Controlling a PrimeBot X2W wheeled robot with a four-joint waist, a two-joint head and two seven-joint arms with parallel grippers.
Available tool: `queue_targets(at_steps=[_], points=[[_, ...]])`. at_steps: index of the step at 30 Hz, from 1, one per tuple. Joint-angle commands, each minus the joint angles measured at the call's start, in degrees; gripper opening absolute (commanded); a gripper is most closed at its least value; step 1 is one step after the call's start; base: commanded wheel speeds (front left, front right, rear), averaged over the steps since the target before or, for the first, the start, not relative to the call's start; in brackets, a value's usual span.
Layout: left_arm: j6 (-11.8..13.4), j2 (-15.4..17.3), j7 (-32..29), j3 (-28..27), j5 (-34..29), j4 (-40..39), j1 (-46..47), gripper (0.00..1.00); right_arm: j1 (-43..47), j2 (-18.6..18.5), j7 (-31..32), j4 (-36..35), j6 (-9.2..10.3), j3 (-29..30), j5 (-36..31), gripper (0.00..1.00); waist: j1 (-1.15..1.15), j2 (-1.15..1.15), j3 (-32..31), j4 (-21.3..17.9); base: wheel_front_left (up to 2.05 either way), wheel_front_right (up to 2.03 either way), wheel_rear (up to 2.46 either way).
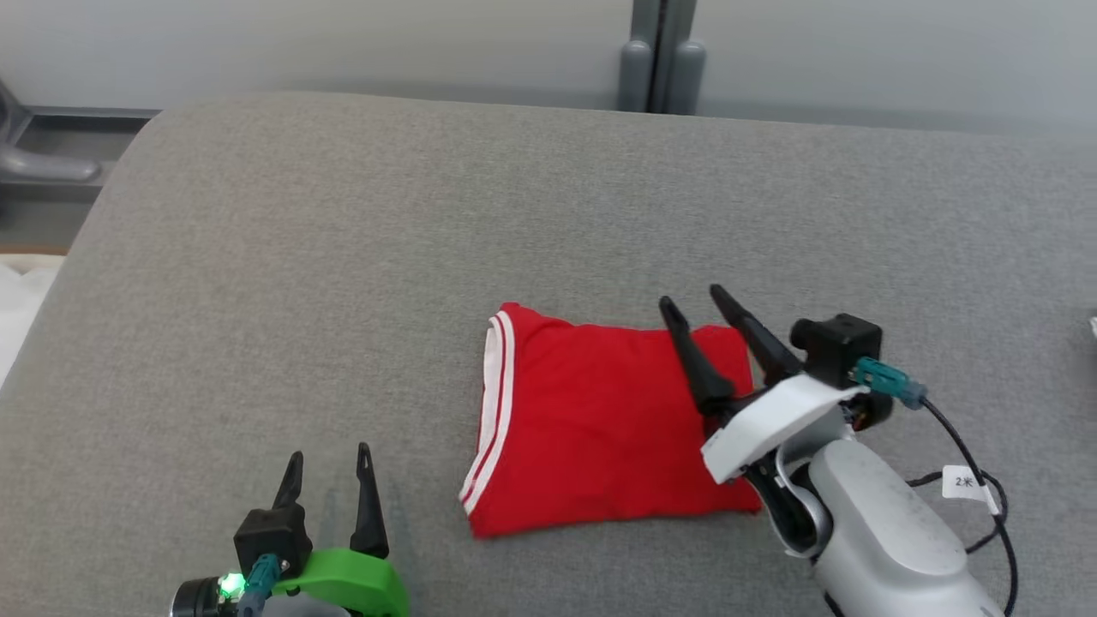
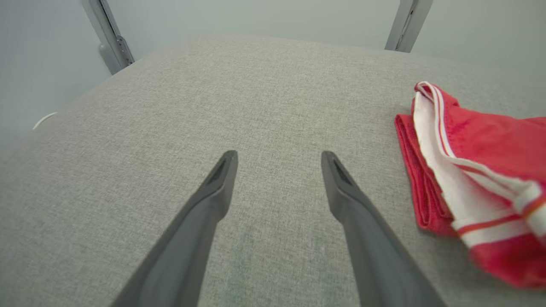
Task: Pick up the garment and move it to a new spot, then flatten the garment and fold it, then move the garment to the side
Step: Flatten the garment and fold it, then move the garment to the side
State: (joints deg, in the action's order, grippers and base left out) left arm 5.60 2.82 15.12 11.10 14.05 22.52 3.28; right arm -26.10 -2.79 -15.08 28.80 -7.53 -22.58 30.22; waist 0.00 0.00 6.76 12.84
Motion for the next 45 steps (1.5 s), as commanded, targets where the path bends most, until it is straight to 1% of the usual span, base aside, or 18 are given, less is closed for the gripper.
queue_targets(at_steps=[1, 7, 10, 14, 16, 21, 25, 30, 33, 38, 43, 45], points=[[0.1, 0.2, 0.0, -0.3, -0.4, -0.3, 1.1, 1.00, 1.4, -0.3, -0.1, 0.3, 0.09, 2.6, -2.6, 1.00, 0.00, 0.00, -0.1, -3.6, 0.00, 0.00, 0.00], [-0.7, 0.2, 0.0, -1.5, -2.4, -0.9, 2.3, 1.00, 5.5, -0.3, -0.1, -0.4, 0.09, 14.8, -12.4, 1.00, 0.00, 0.00, -0.1, -8.3, 0.00, 0.00, 0.00], [-1.1, 0.2, 0.0, -2.1, -3.0, -1.2, 2.2, 1.00, 7.6, -0.2, -0.1, -1.0, 0.09, 18.6, -15.6, 1.00, 0.00, 0.00, -0.4, -10.0, 0.00, 0.00, 0.00], [-1.5, 0.2, 0.0, -2.9, -4.5, -1.3, 1.5, 1.00, 10.2, -0.2, -0.1, -1.8, 0.09, 21.4, -19.3, 1.00, 0.00, 0.00, -1.0, -11.8, 0.00, 0.00, 0.00], [-1.6, 0.2, 0.0, -3.0, -5.7, -1.3, 0.6, 1.00, 11.7, -0.2, -0.1, -1.7, 0.09, 22.0, -20.2, 1.00, 0.00, 0.00, -1.5, -12.5, 0.00, 0.00, 0.00], [-1.8, 0.2, 0.0, -4.0, -6.0, -1.4, -2.3, 1.00, 15.6, -0.3, -0.1, -1.4, 0.10, 22.8, -21.2, 1.00, 0.00, 0.00, -3.8, -13.6, 0.00, 0.00, 0.00], [-1.8, 0.2, 0.0, -4.0, -5.8, -2.0, -4.6, 1.00, 17.9, -0.3, -0.1, -1.1, 0.10, 22.9, -21.4, 1.00, 0.00, 0.00, -5.5, -13.3, 0.00, 0.00, 0.00], [-1.5, 0.2, 0.0, -4.0, -5.3, -2.5, -6.6, 1.00, 19.6, -0.2, -0.1, -0.9, 0.10, 23.9, -19.9, 1.00, 0.00, 0.00, -6.6, -12.6, 0.00, 0.00, 0.00], [-1.6, 0.2, 0.0, -4.0, -5.4, -2.7, -7.0, 1.00, 20.0, -0.3, -0.1, -0.8, 0.10, 23.7, -19.5, 1.00, 0.00, 0.00, -6.9, -12.4, 0.00, 0.00, 0.00], [-1.0, 0.2, 0.0, -4.1, -6.1, -2.8, -7.2, 1.00, 19.8, -0.3, -0.1, -0.6, 0.10, 23.2, -19.4, 1.00, 0.00, 0.00, -6.8, -12.3, 0.00, 0.00, 0.00], [-1.3, 0.2, 0.0, -3.6, -5.6, -3.1, -6.3, 1.00, 18.5, -0.2, -0.1, -0.3, 0.10, 21.3, -20.5, 1.00, 0.00, 0.00, -5.7, -11.9, 0.00, 0.00, 0.00], [-1.4, 0.2, 0.0, -2.9, -5.5, -3.3, -5.0, 1.00, 17.3, -0.2, -0.1, -0.1, 0.10, 20.0, -21.0, 1.00, 0.00, 0.00, -4.3, -11.1, 0.00, 0.00, 0.00]])
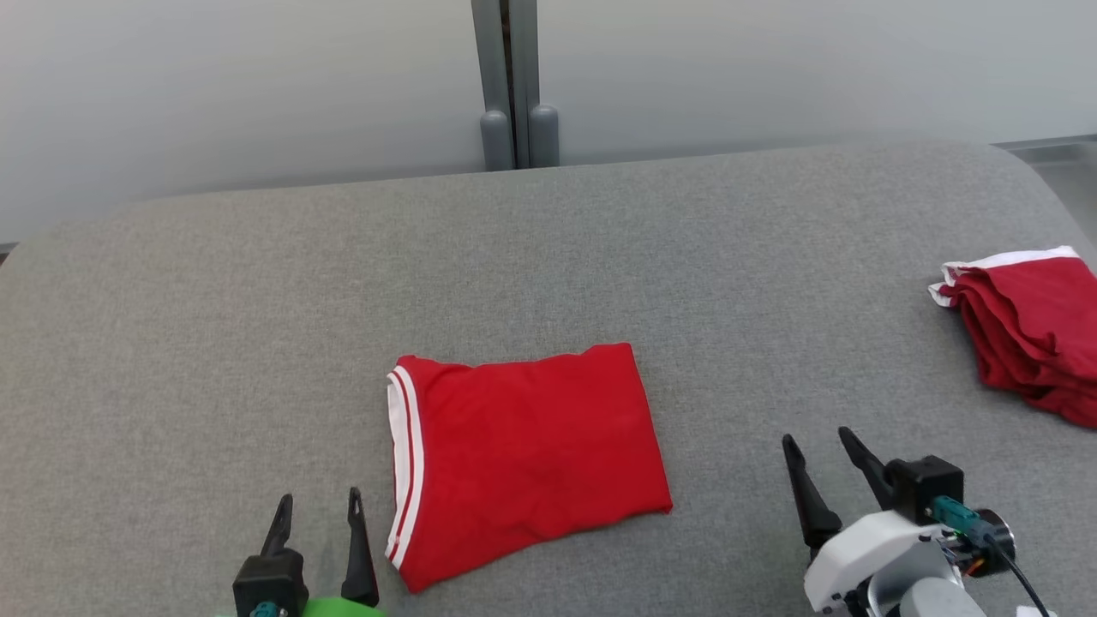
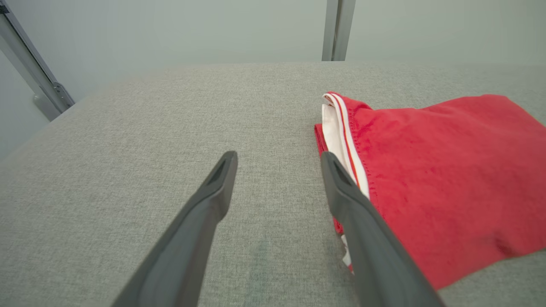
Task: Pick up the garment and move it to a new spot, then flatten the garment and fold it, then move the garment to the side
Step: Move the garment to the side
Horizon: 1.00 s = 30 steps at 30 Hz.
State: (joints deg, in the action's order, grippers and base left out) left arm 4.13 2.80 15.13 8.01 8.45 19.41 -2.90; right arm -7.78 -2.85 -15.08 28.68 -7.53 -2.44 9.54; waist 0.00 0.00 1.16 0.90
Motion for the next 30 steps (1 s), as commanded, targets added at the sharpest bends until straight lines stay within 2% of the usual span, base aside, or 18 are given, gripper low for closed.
queue_targets(at_steps=[1, 11, 19, 21, 22, 25, 30], points=[[0.0, 0.2, 0.0, 0.6, 0.3, -0.3, 2.1, 1.00, -2.0, -0.2, -0.1, 0.2, 0.10, -1.1, -0.3, 1.00, 0.00, 0.00, 2.2, 1.3, 0.00, 0.00, 0.00], [0.0, 0.2, 0.0, 4.9, 1.1, 0.3, 7.7, 1.00, -12.6, -0.3, -0.1, 5.9, 0.10, -12.4, 5.5, 1.00, 0.00, 0.00, 9.1, 7.7, 0.00, 0.00, 0.00], [0.5, 0.2, 0.0, 6.1, 2.0, 0.7, 8.4, 1.00, -16.4, -0.2, -0.1, 14.8, 0.10, -17.3, 11.0, 1.00, 0.00, 0.00, 10.3, 10.5, 0.00, 0.00, 0.00], [0.5, 0.2, 0.0, 6.2, 2.0, 0.7, 8.3, 1.00, -16.4, -0.2, 0.0, 16.8, 0.10, -18.0, 12.4, 0.06, 0.00, 0.00, 10.3, 10.6, 0.00, 0.00, 0.00], [0.6, 0.2, 0.0, 6.1, 2.0, 0.7, 8.2, 1.00, -16.4, -0.2, 0.1, 17.0, 0.10, -18.5, 12.7, 0.00, 0.00, 0.00, 10.3, 10.5, 0.00, 0.00, 0.00], [0.2, 0.2, 0.0, 5.5, 1.6, 0.2, 8.0, 1.00, -15.9, -0.2, 0.2, 17.0, 0.11, -18.2, 13.2, 0.00, 0.00, 0.00, 9.9, 8.8, 0.00, 0.00, 0.00], [-1.0, 0.2, 0.0, 4.6, 0.0, 0.3, 7.1, 1.00, -14.3, -0.6, 0.1, 15.7, 0.17, -16.4, 13.3, 0.00, 0.00, 0.00, 8.7, 2.2, 0.00, 0.00, 0.00]])
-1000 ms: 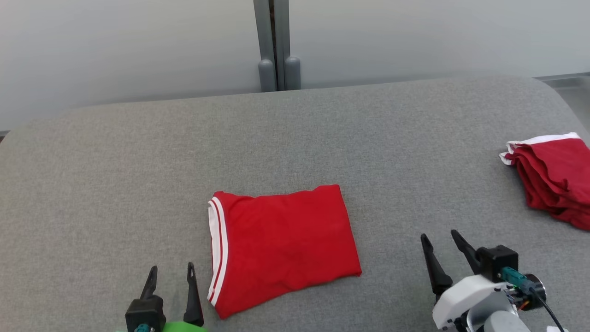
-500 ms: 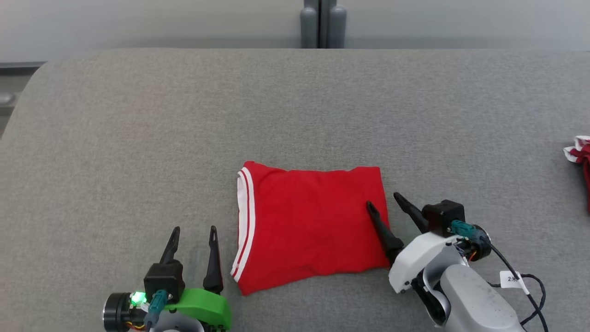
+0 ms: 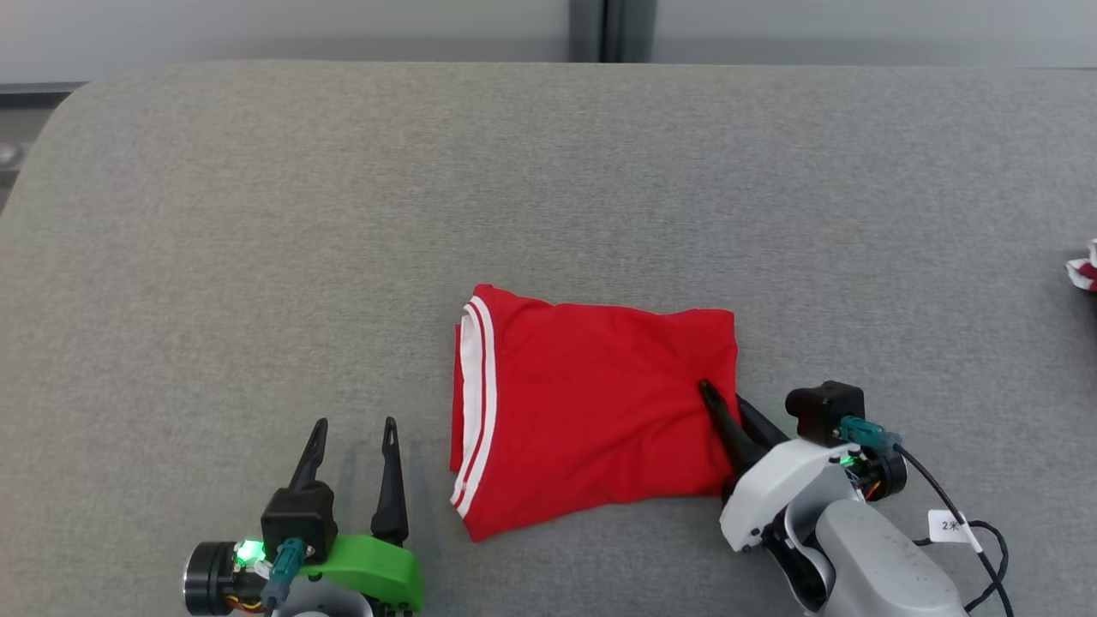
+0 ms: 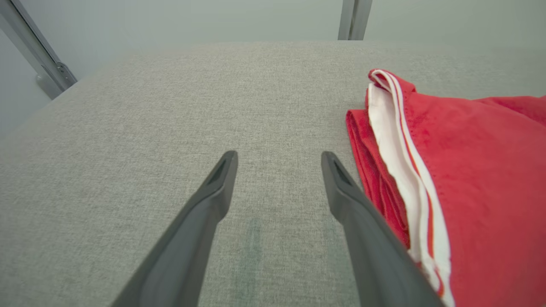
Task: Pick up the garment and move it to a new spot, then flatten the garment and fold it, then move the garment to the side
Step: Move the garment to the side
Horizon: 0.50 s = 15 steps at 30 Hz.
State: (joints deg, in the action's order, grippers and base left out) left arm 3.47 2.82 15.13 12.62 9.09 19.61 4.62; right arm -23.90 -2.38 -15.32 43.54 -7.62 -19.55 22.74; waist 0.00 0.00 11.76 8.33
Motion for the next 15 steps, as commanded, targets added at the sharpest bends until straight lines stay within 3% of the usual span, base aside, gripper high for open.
queue_targets(at_steps=[1, 15], points=[[-0.6, 0.2, 0.0, -0.3, -1.0, 0.0, -0.5, 1.00, 2.0, -1.0, 0.3, 0.6, 0.27, 0.6, 0.0, 0.00, 0.00, 0.00, -2.1, -6.8, 0.00, 0.00, 0.00], [-3.5, 0.3, 0.0, 0.0, -4.9, 0.6, 3.1, 1.00, 4.3, -0.8, 0.2, -2.0, 0.21, 3.5, 0.2, 0.00, 0.00, 0.00, -1.2, -31.0, 0.00, 0.00, 0.00]])
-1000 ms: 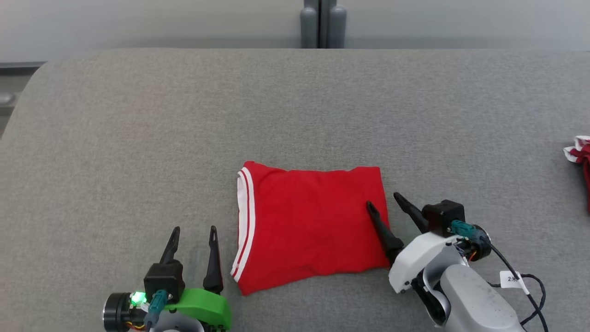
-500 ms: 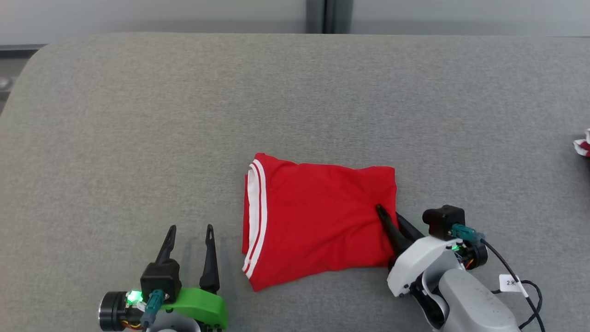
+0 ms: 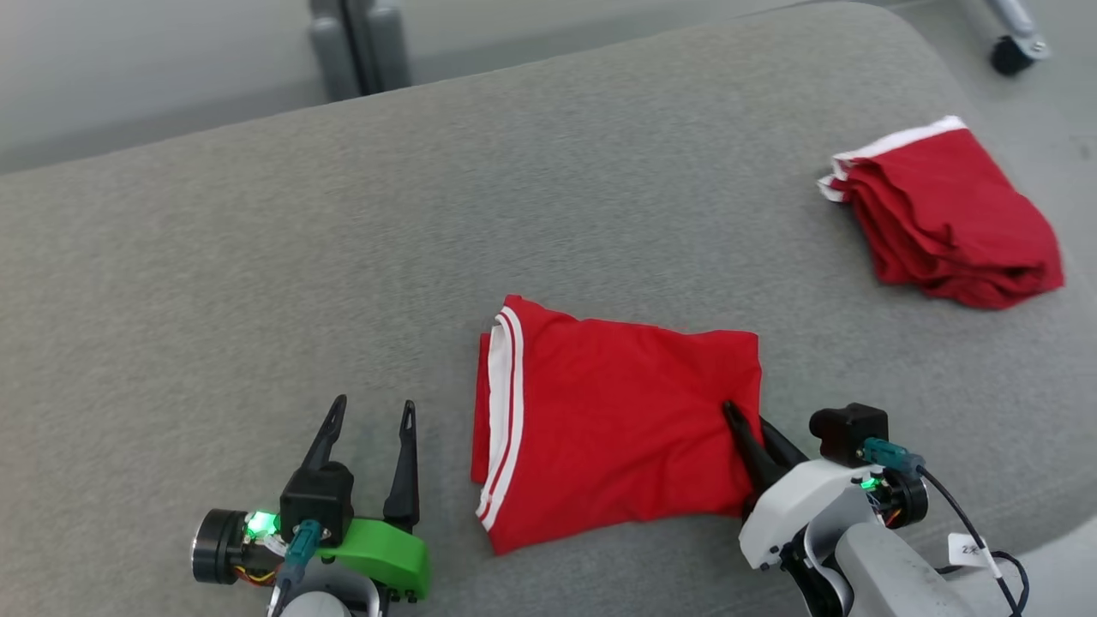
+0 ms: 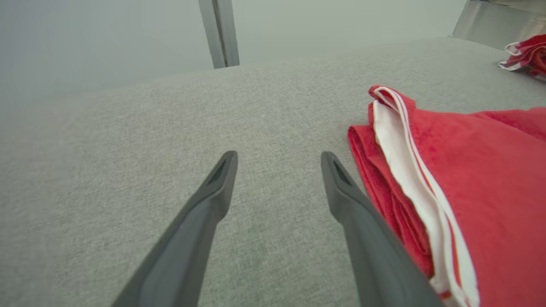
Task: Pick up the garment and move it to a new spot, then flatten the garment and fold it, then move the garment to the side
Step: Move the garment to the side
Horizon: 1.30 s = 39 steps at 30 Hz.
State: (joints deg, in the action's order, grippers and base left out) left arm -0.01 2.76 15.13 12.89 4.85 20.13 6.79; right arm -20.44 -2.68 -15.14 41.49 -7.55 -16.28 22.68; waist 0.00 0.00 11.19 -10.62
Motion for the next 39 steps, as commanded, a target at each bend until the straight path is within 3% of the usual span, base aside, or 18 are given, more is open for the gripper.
queue_targets(at_steps=[1, 7, 14, 18, 25, 31, 36, 37, 38, 39], points=[[-0.2, 0.3, 0.0, -0.2, -0.6, 0.2, 1.0, 1.00, 1.1, -0.5, 0.0, -0.1, 0.15, 0.6, 0.4, 0.00, 0.00, 0.00, -0.5, -13.4, 0.00, 0.00, 0.00], [-0.8, 0.3, 0.0, 0.2, -1.0, 0.6, 0.9, 1.00, 1.7, -0.4, 0.0, -1.1, 0.13, 1.2, 0.3, 0.00, 0.00, 0.00, 0.2, -19.4, 0.00, 0.00, 0.00], [-1.8, 0.3, 0.0, 2.2, -1.2, 1.9, 3.1, 1.00, 1.9, -0.3, 0.0, -3.2, 0.13, 3.9, -1.1, 0.00, 0.00, 0.00, 1.8, -20.0, 0.00, 0.00, 0.00], [-1.6, 0.4, 0.0, 2.6, -1.5, 2.0, 4.1, 1.00, -0.4, -0.3, 0.0, -5.5, 0.12, 2.0, -1.7, 0.00, 0.00, 0.00, 3.1, -19.9, 0.00, 0.00, 0.00], [-1.5, 0.8, 0.0, 1.1, -2.6, 1.8, 4.4, 1.00, -13.5, -0.4, 0.0, -4.6, 0.12, -0.7, -6.6, 0.00, 0.00, 0.00, 5.8, -19.3, 0.00, 0.00, 0.00], [-2.1, 0.7, 0.0, 1.4, -3.4, 1.7, 6.2, 1.00, -27.7, -6.0, 0.4, 3.2, 0.13, 3.0, -12.7, 0.00, 0.00, 0.00, 8.7, -14.6, 0.00, 0.00, 0.00], [-2.3, 0.8, 0.0, 1.4, -3.9, 2.4, 8.0, 1.00, -36.4, -13.7, 1.6, 12.1, 0.13, 8.7, -20.0, 0.00, 0.00, 0.00, 10.9, -11.0, 0.00, 0.00, 0.00], [-2.3, 0.9, 0.0, 1.4, -4.0, 2.5, 8.2, 1.00, -37.4, -14.9, 1.6, 13.5, 0.13, 10.2, -21.0, 0.05, 0.00, 0.00, 11.2, -10.5, 0.00, 0.00, 0.00], [-2.2, 1.0, 0.0, 1.3, -4.0, 2.5, 8.4, 1.00, -38.4, -15.9, 1.6, 15.1, 0.13, 12.6, -22.5, 0.33, 0.00, 0.00, 11.6, -9.9, 0.00, 0.00, 0.00], [-2.2, 1.1, 0.0, 1.1, -4.0, 2.5, 8.6, 1.00, -39.1, -16.5, 1.5, 16.1, 0.13, 14.2, -24.1, 1.00, 0.00, 0.00, 11.8, -9.5, 0.00, 0.00, 0.00]])
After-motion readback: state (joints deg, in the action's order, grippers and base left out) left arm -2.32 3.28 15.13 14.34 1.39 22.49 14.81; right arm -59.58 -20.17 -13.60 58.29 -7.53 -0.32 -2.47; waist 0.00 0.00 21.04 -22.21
